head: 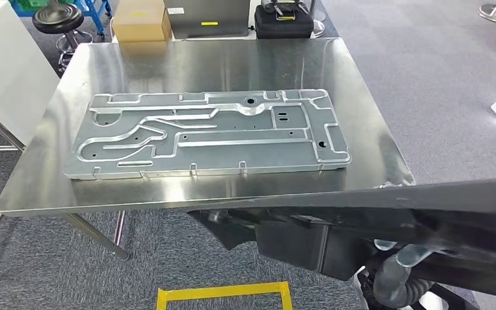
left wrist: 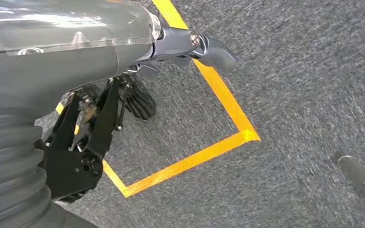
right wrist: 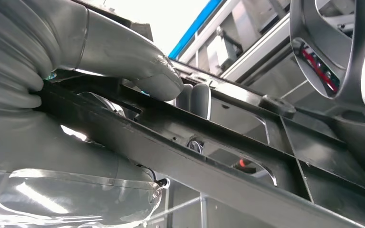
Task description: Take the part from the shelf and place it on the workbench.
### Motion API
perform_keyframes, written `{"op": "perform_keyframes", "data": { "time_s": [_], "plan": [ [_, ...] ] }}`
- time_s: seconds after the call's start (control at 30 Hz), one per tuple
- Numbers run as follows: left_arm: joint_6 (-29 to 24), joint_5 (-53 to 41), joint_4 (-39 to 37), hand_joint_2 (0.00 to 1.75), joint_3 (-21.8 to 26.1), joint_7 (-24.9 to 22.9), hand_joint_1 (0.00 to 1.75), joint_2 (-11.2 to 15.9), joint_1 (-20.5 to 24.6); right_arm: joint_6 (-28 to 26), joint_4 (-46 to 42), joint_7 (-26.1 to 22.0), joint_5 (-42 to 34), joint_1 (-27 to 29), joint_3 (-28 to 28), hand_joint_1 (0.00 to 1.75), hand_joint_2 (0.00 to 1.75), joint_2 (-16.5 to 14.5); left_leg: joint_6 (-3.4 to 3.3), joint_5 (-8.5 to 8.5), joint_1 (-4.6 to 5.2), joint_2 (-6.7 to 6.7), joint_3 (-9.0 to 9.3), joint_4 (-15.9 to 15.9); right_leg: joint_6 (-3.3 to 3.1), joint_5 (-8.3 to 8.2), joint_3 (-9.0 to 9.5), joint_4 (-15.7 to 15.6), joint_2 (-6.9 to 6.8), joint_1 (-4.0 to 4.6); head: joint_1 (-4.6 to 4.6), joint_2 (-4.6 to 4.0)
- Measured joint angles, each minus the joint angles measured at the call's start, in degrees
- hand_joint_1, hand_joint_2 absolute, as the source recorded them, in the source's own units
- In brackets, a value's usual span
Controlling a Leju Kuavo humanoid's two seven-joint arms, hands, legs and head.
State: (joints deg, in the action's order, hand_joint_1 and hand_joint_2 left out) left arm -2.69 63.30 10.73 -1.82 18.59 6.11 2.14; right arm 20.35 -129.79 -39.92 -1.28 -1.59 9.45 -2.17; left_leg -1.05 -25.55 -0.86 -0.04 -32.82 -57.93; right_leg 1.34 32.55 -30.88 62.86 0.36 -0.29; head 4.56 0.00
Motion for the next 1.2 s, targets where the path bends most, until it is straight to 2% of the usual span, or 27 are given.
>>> {"op": "perform_keyframes", "data": {
  "time_s": [0.07, 0.1, 0.13, 0.17, 0.23, 0.27, 0.3, 0.37, 0.43, 0.47, 0.5, 0.57, 0.6, 0.63, 0.67, 0.73, 0.77, 0.8, 0.83, 0.97, 1.03, 1.1, 1.13, 1.17, 1.2],
  "plan": [
    [0.2, 0.0, 0.0, 1.75, 0.0, 0.0, 0.0, 0.0, 0.1, -1.4, 0.7, 0.0, -0.4, -1.1, 0.1, 1.75, 1.75, 1.0, -0.32, -0.46, 0.06, 0.03, 0.34, 0.0, 0.3, 2.58, -5.03, 7.9, -0.06, -0.09, 0.01, 0.0],
    [0.3, 0.0, 0.0, 1.75, 0.0, 0.0, 0.0, 0.0, 0.1, -1.7, 1.6, 0.0, -0.7, -2.0, -0.1, 1.75, 1.75, 1.4, -0.35, -0.71, 0.09, 0.02, 0.56, 0.0, 0.37, 2.85, -7.21, 10.7, -0.06, -0.12, 0.01, 0.0],
    [0.4, 0.0, 0.0, 1.75, 0.0, 0.0, 0.0, -0.1, 0.1, -1.8, 2.9, 0.0, -1.1, -3.2, -0.4, 1.75, 1.75, 1.8, -0.33, -0.98, 0.11, 0.0, 0.89, 0.0, 0.36, 1.95, -8.48, 11.6, -0.06, -0.13, 0.01, 0.0],
    [0.4, 0.0, 0.0, 1.75, 0.0, -0.1, 0.0, -0.1, 0.1, -1.9, 4.6, 0.0, -1.4, -4.8, -1.0, 1.75, 1.75, 2.2, -0.26, -1.26, 0.13, -0.02, 1.33, 0.0, 0.26, -0.13, -8.56, 10.1, -0.06, -0.13, 0.01, 0.0],
    [0.5, 0.0, 0.0, 1.75, 0.0, -0.1, 0.0, -0.2, 0.2, -1.8, 8.3, 0.1, -2.0, -8.4, -2.6, 1.75, 1.75, 2.9, -0.03, -1.86, 0.19, -0.05, 2.25, 0.0, -0.27, -5.48, -6.17, 2.6, -0.05, -0.02, 0.0, 0.0],
    [0.6, 0.0, 0.0, 1.75, 0.0, -0.1, 0.0, -0.3, 0.3, -1.9, 10.2, 0.1, -2.3, -10.3, -3.6, 1.75, 1.75, 3.2, 0.19, -2.18, 0.29, -0.09, 2.56, 0.0, -0.58, -7.12, -4.84, -0.9, -0.05, 0.13, -0.01, 0.0],
    [0.7, 0.0, 0.0, 1.75, 0.0, -0.1, 0.0, -0.3, 0.4, -2.1, 12.1, 0.1, -2.4, -12.0, -4.7, 1.75, 1.75, 3.6, 0.43, -2.44, 0.36, -0.12, 2.71, 0.0, -0.87, -7.82, -3.97, -3.2, -0.04, 0.29, -0.01, 0.0],
    [0.9, 0.0, 0.0, 1.75, 0.0, 0.0, 0.0, -0.4, 0.5, -3.1, 15.8, 0.1, -2.5, -14.9, -7.1, 1.75, 1.75, 4.2, 1.02, -2.83, 0.43, -0.15, 2.88, 0.2, -1.34, -7.42, -3.46, -4.5, 0.0, 0.56, -0.01, 0.0],
    [1.1, 0.0, 0.0, 1.75, 0.0, 0.1, 0.0, -0.5, 0.5, -5.4, 19.5, 0.1, -2.0, -17.5, -9.4, 1.75, 1.75, 5.3, 1.57, -3.29, 0.4, -0.1, 2.99, -0.2, -1.91, -7.33, -2.91, -5.0, 0.04, 0.21, 0.01, 0.0],
    [1.1, 0.0, 0.0, 1.75, 0.0, 0.1, 0.0, -0.6, 0.5, -7.1, 21.7, 0.1, -1.3, -19.1, -10.5, 1.75, 1.75, 6.0, 1.78, -3.98, 0.37, -0.09, 2.42, -1.6, -2.21, -7.28, -2.53, -5.3, 0.02, 0.03, 0.01, 0.0],
    [1.2, 0.0, 0.0, 1.75, 0.0, 0.2, 0.0, -0.6, 0.5, -9.3, 24.3, 0.0, 0.0, -21.0, -11.4, 1.75, 1.75, 6.8, 1.97, -5.16, 0.32, -0.09, 0.99, -4.5, -2.5, -7.2, -2.15, -5.6, -0.02, -0.13, 0.01, 0.0],
    [1.3, 0.0, 0.0, 1.75, 0.1, 0.3, 0.0, -0.6, 0.4, -15.3, 31.3, 0.1, 4.0, -26.0, -12.6, 1.75, 1.75, 8.6, 2.22, -7.89, 0.19, -0.1, -3.87, -12.5, -2.85, -6.81, -1.74, -5.6, 0.02, -0.06, 0.01, 0.0],
    [1.3, 0.0, 0.0, 1.75, 0.1, 0.4, 0.0, -0.6, 0.3, -18.9, 35.5, 0.4, 6.9, -28.7, -12.9, 1.75, 1.75, 9.7, 2.33, -8.42, 0.16, -0.09, -6.25, -15.8, -2.86, -6.62, -1.53, -5.6, 0.09, -0.05, 0.01, 0.0],
    [1.3, -0.1, 0.0, 1.75, 0.2, 0.4, 0.0, -0.6, 0.2, -22.8, 39.8, 0.7, 10.1, -31.2, -13.0, 1.75, 1.75, 10.7, 2.39, -7.83, 0.15, -0.09, -7.75, -17.0, -2.79, -6.4, -1.25, -5.6, 0.17, -0.04, 0.01, 0.0],
    [1.3, -0.1, 0.0, 1.75, 0.2, 0.5, 0.0, -0.6, 0.1, -26.7, 44.0, 1.2, 13.6, -33.6, -13.0, 1.75, 1.75, 11.7, 2.41, -6.04, 0.15, -0.08, -8.19, -16.1, -2.66, -6.1, -0.87, -5.5, 0.19, -0.05, 0.01, 0.0],
    [1.4, -0.1, 0.0, 1.75, 0.4, 0.7, 0.0, -0.6, 0.1, -34.2, 51.3, 2.9, 21.1, -38.6, -12.6, 1.75, 1.75, 13.3, 2.18, -0.39, 0.16, -0.01, -6.54, -8.9, -2.33, -5.27, -0.05, -5.3, 0.07, -0.05, 0.01, 0.0],
    [1.4, -0.1, 0.0, 1.75, 0.5, 0.8, 0.0, -0.6, 0.0, -37.5, 54.9, 3.9, 25.0, -41.5, -11.9, 1.75, 1.75, 14.0, 1.94, 1.78, 0.25, 0.04, -5.37, -5.2, -2.08, -4.82, 0.16, -5.1, 0.07, 0.08, 0.01, 0.0],
    [1.5, -0.1, 0.0, 1.75, 0.6, 1.0, 0.0, -0.6, -0.1, -40.3, 58.2, 5.2, 28.6, -44.4, -11.0, 1.75, 1.75, 14.5, 1.66, 3.03, 0.36, 0.06, -4.59, -2.6, -1.81, -4.51, 0.16, -4.9, 0.11, 0.18, 0.01, 0.0],
    [1.6, -0.1, 0.0, 1.75, 0.6, 1.2, 0.0, -0.6, -0.1, -42.6, 61.3, 6.8, 32.4, -47.3, -9.8, 1.75, 1.75, 15.0, 1.38, 3.34, 0.47, 0.06, -4.27, -1.3, -1.53, -4.31, 0.03, -4.8, 0.19, 0.28, 0.0, 0.0],
    [2.1, 0.0, 0.0, 1.75, 0.7, 1.6, 0.0, -0.6, 0.0, -48.2, 72.6, 16.6, 52.9, -57.2, -1.9, 1.75, 1.75, 15.4, 0.37, 2.8, 0.38, 0.08, -3.8, -0.4, -0.49, -3.29, -0.48, -3.8, 0.06, 0.03, 0.0, 0.0],
    [2.4, 0.0, 0.0, 1.75, 0.7, 1.8, 0.0, -0.6, 0.2, -47.9, 78.4, 22.8, 64.4, -61.9, 3.4, 1.75, 1.75, 14.9, -0.08, 2.69, 0.22, 0.12, -3.32, 0.0, -0.04, -0.82, -3.24, 1.6, -0.25, -0.13, 0.0, 0.0],
    [2.6, 0.0, 0.0, 1.75, 0.7, 2.0, 0.0, -0.7, 0.4, -46.4, 83.8, 27.8, 73.4, -64.8, 8.4, 1.75, 1.75, 13.9, -0.29, 2.36, 0.15, -0.01, -2.92, 0.0, 0.27, 1.67, -7.74, 9.5, -0.28, -0.28, 0.01, 0.0],
    [2.7, 0.0, 0.0, 1.75, 0.7, 2.1, 0.0, -0.7, 0.4, -45.1, 86.3, 29.6, 76.6, -65.4, 10.6, 1.75, 1.75, 13.2, -0.26, 2.13, 0.08, -0.13, -2.59, 0.0, 0.39, 1.67, -9.39, 11.8, -0.29, -0.44, 0.01, 0.0],
    [2.8, 0.1, 0.0, 1.75, 0.7, 2.2, 0.0, -0.7, 0.4, -43.6, 88.8, 30.9, 79.3, -66.0, 12.6, 1.75, 1.75, 12.2, -0.12, 1.86, -0.02, -0.28, -2.2, 0.0, 0.48, 0.52, -10.14, 12.0, -0.3, -0.63, 0.0, 0.0],
    [2.9, 0.1, 0.0, 1.75, 0.7, 2.2, 0.0, -0.8, 0.4, -42.1, 91.5, 31.8, 81.6, -66.5, 14.6, 1.75, 1.75, 11.1, 0.1, 1.55, -0.12, -0.4, -1.78, -0.1, 0.55, -1.76, -9.81, 9.9, -0.32, -0.83, 0.0, 0.0]
  ]
}}
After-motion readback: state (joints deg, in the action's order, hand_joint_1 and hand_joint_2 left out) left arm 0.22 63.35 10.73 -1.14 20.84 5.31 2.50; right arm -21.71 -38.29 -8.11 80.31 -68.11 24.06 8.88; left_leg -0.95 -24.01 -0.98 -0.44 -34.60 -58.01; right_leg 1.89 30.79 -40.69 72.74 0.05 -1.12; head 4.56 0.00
